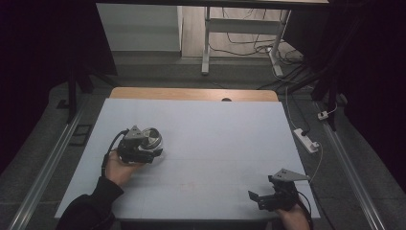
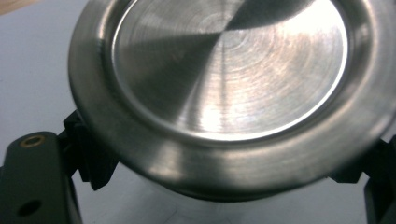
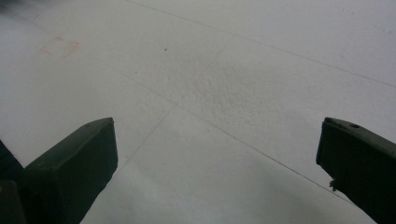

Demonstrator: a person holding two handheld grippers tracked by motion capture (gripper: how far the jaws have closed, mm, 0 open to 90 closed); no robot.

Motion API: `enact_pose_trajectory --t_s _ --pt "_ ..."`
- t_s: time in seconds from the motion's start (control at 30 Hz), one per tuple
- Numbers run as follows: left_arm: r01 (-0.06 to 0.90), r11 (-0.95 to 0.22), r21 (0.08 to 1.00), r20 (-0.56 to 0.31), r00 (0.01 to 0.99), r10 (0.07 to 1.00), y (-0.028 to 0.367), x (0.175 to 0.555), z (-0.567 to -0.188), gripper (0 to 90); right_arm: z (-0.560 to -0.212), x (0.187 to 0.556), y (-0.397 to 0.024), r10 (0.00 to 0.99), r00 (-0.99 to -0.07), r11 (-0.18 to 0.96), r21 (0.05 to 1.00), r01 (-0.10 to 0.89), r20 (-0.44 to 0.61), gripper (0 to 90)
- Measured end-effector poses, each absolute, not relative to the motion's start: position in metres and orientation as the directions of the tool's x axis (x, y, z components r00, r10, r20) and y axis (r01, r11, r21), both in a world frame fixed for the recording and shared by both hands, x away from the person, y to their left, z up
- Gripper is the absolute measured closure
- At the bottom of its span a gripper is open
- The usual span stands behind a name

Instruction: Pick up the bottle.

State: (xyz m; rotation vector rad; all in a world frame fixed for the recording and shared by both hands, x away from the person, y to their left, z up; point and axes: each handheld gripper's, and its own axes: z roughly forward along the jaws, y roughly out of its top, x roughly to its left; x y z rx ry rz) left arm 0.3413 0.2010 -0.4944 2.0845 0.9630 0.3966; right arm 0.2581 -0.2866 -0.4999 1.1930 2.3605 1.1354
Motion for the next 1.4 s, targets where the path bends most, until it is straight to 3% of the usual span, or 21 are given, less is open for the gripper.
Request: enact_pose_trajectory --t_s 0.6,1.4 --pt "0.432 -0.481 0.763 0.005 0.741 0.672 0.166 0.335 -0.472 15.6 -0.499 0.257 -0.287 0.769 -0.63 0.358 0.746 0.561 0.105 0.0" --pt "0.362 -0.523 0.771 -0.02 0.836 0.548 0.112 0.326 -0.456 15.7 -0.5 0.256 -0.286 0.761 -0.642 0.372 0.748 0.55 0.093 0.0"
